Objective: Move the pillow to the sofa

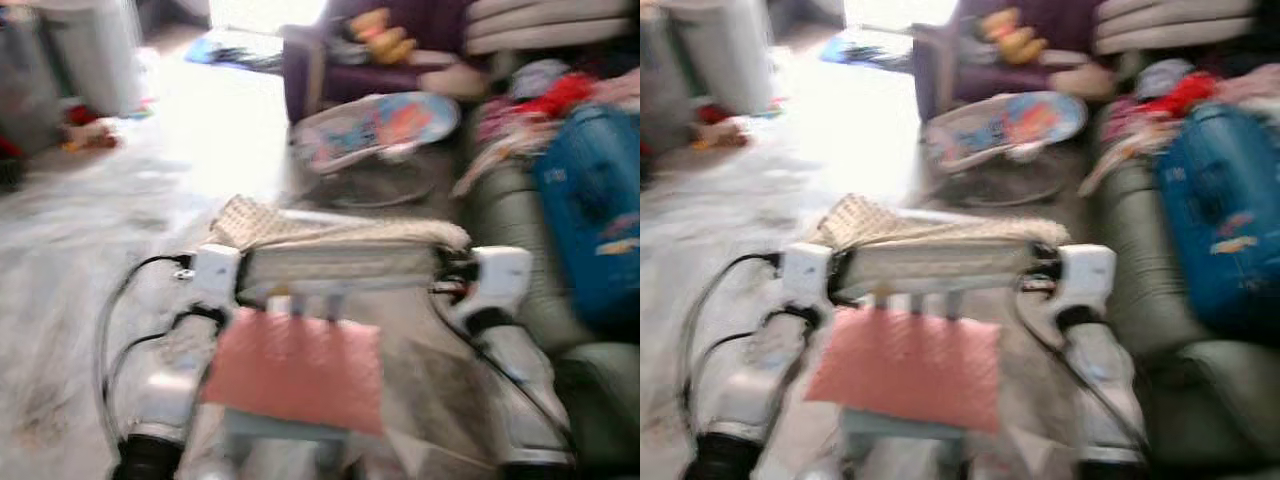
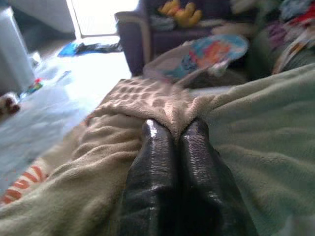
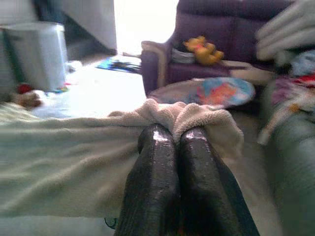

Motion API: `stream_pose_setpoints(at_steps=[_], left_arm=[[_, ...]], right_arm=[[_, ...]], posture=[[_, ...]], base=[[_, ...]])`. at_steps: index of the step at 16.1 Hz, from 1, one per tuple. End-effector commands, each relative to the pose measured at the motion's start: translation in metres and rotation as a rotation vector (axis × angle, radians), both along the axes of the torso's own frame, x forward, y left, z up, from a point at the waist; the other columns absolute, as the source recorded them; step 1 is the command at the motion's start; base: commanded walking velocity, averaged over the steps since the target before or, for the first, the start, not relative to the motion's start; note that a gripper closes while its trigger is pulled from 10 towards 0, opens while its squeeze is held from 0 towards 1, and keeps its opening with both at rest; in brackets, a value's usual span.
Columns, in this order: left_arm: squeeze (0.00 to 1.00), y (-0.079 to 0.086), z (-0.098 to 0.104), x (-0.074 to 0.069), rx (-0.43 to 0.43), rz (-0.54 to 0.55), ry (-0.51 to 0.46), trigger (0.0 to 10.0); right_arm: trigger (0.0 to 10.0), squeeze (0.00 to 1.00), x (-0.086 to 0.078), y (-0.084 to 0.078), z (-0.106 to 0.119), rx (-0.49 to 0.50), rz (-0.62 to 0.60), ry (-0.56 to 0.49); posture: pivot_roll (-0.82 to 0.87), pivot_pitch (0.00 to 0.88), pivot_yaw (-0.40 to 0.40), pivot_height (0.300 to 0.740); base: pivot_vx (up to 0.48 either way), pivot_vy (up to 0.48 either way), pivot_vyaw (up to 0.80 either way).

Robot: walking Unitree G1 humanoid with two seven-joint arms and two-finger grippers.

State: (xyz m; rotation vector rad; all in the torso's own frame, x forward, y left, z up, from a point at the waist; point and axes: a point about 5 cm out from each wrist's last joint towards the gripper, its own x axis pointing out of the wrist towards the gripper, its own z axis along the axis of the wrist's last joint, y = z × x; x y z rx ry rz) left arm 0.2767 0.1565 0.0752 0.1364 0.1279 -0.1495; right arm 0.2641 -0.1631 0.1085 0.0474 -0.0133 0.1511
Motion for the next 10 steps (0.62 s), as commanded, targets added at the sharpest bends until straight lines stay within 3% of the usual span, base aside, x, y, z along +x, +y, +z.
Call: stream_pose_setpoints(at_steps=[1,10], left_arm=[[0.00,0.0168,-0.0052,-0.0017,-0.006,0.077,0.038,10.0],[0.00,0.0163,-0.0037,-0.0073,-0.054,0.032,0.034,10.0]], right_arm=[[10.0,0.00,0.0003,-0.0037,0.0064,-0.002,-0.015,-0.031],[10.0,0.00,0.0005,-0.0024,0.0023,0.042,-0.037,-0.011]], posture=[[0.02,0.000,-0.074,0.740],[0.03,0.000,-0.065,0.740]], base=[[0.000,0.000,0.00],[0.000,0.000,0.00]])
